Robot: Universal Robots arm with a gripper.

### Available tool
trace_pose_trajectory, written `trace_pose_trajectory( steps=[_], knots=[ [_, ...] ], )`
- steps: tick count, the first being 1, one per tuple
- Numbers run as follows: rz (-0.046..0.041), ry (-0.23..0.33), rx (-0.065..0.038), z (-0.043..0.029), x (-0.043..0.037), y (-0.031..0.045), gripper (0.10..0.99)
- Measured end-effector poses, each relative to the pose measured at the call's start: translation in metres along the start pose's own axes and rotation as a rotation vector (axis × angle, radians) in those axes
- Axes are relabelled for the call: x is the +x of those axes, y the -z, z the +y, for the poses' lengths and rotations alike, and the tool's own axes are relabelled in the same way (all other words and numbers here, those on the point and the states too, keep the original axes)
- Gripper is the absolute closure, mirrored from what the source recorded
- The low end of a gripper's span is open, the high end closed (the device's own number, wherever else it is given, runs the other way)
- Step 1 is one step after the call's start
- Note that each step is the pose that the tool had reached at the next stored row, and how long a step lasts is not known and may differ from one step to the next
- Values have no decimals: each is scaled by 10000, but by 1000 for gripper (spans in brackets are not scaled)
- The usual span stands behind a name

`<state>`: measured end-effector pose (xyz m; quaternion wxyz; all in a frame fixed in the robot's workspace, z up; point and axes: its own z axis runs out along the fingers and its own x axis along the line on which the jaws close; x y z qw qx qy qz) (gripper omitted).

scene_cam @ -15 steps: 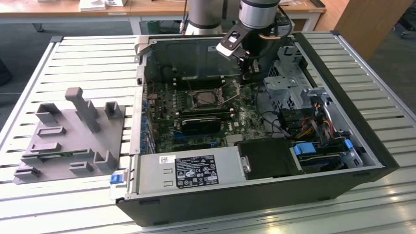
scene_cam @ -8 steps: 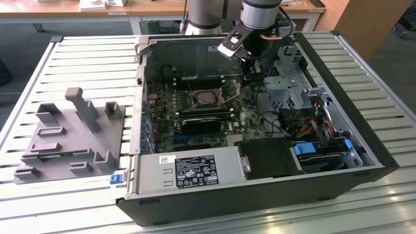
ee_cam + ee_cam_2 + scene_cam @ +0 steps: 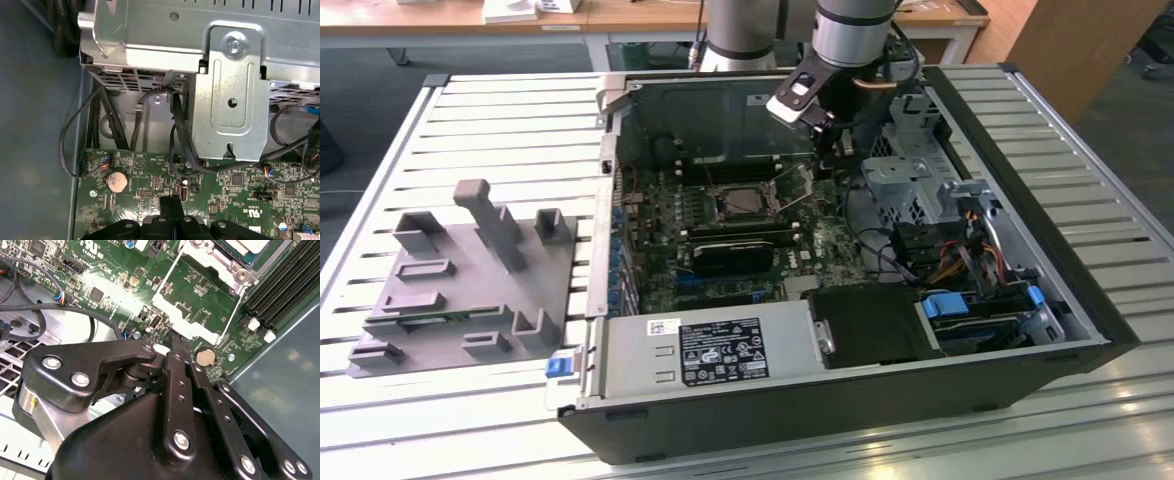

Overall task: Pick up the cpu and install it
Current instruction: 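Close the cpu cover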

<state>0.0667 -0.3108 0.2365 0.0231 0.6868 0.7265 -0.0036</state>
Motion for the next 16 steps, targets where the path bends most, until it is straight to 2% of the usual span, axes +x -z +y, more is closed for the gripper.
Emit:
trace_pose_trajectory(
  steps=[6, 16],
  knots=[
    [3, 2, -1, -65, 4, 1, 980],
    [3, 2, -1, -87, 5, 1, 980]
  ],
)
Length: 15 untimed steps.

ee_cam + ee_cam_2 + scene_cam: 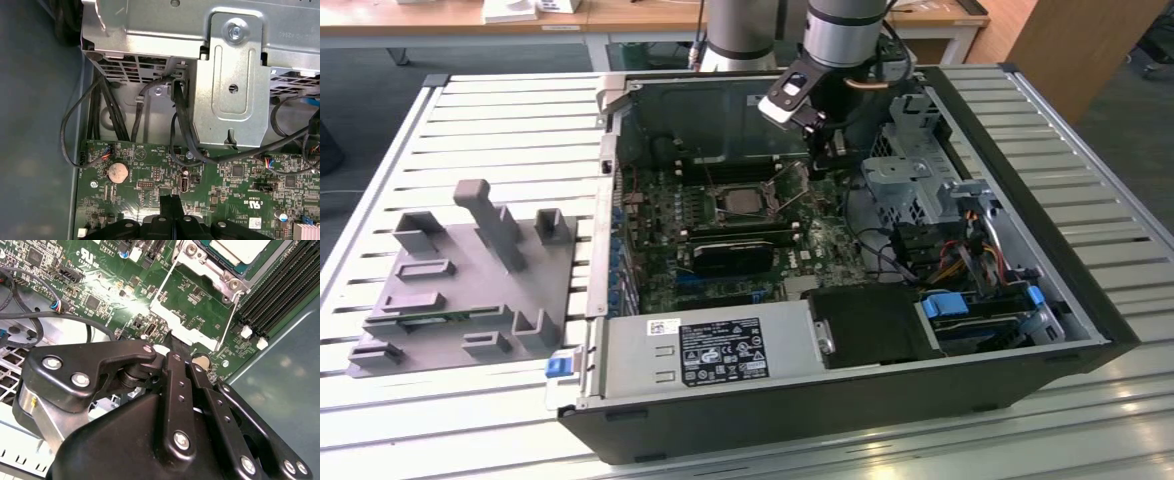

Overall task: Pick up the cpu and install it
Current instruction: 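Close the cpu cover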

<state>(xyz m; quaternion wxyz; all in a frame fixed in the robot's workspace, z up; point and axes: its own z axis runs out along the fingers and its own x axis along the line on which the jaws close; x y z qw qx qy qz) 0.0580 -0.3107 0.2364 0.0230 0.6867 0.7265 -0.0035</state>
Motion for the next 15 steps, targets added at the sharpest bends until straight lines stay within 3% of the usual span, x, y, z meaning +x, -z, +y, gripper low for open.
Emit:
trace_pose_trajectory(
  steps=[5, 7, 15],
  knots=[
    [0, 0, 0, -18, 1, 0, 980],
    [1, 0, 0, -79, 4, 1, 980],
    [0, 0, 0, -117, 7, 2, 980]
  ],
)
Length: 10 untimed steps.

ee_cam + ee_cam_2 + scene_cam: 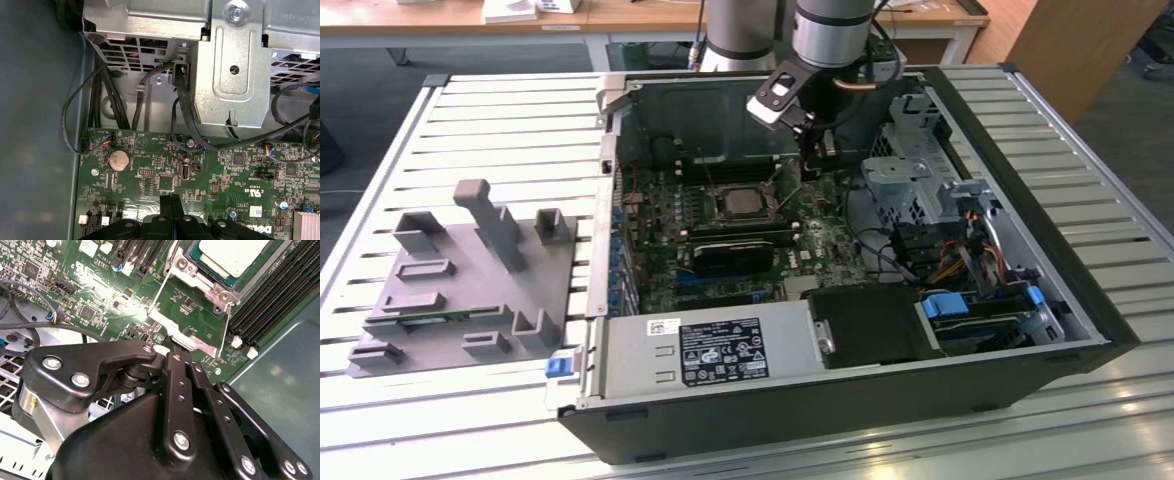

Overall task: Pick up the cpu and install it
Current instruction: 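Close the cpu cover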

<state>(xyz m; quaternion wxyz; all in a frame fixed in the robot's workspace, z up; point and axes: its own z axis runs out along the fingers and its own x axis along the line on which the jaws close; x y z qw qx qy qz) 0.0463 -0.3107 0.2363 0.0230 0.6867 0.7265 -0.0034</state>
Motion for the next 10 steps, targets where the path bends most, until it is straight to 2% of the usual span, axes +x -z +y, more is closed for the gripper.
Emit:
trace_pose_trajectory(
  steps=[6, 10],
  knots=[
    [0, -1, 0, -7, 0, 0, 980],
    [-1, 0, 0, -38, 2, 1, 980]
  ],
)
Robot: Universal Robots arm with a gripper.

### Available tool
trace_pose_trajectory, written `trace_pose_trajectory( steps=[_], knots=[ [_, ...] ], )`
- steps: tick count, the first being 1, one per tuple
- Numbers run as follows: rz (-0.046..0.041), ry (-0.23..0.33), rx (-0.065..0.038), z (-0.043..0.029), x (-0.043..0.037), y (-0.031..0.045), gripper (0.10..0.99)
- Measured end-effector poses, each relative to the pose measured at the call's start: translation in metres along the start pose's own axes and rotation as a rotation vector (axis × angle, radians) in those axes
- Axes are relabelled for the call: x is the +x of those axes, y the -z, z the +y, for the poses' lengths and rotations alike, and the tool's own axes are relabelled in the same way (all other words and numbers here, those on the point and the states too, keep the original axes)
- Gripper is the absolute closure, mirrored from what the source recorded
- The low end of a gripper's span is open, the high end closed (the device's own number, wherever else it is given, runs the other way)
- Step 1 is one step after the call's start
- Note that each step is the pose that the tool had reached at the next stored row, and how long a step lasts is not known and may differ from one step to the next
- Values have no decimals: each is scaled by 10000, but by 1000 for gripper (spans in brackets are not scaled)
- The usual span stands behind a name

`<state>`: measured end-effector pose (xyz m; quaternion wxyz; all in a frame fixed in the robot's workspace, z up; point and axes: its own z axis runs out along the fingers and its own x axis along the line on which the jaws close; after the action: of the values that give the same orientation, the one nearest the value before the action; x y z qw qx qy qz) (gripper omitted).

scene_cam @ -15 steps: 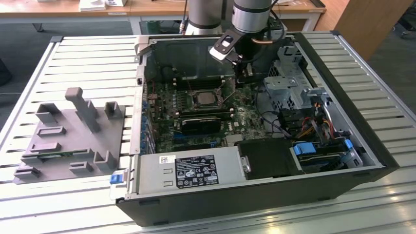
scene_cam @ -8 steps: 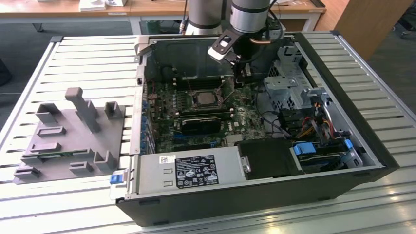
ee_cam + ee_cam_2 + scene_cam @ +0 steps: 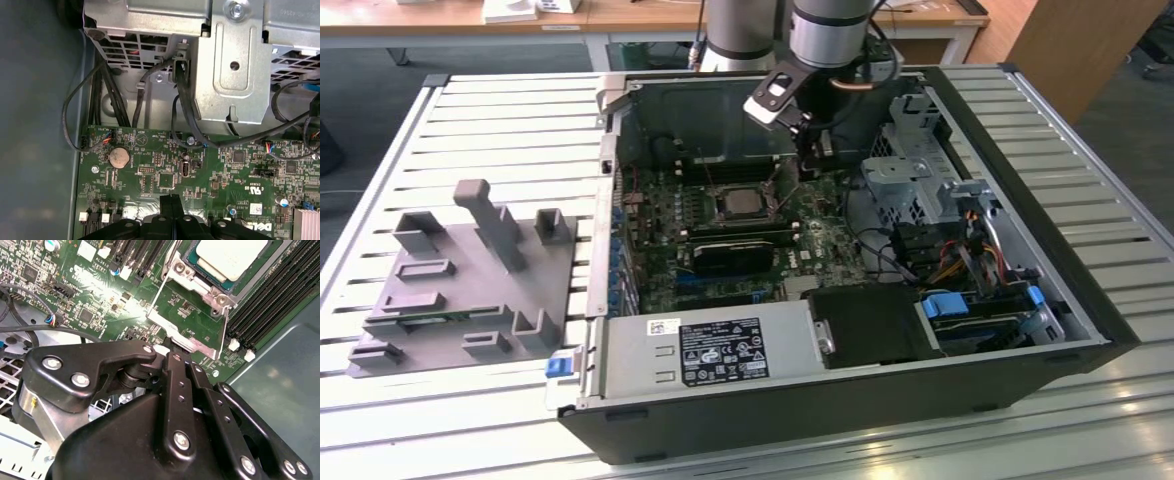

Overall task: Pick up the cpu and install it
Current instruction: 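Close the cpu cover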

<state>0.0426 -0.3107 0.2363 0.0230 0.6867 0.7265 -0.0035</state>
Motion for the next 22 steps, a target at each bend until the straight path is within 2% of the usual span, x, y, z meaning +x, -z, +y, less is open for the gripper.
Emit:
trace_pose_trajectory(
  steps=[7, 22],
  knots=[
    [0, 0, 0, -70, 4, 2, 980],
    [10, 0, -1, -118, 6, 22, 980]
  ],
)
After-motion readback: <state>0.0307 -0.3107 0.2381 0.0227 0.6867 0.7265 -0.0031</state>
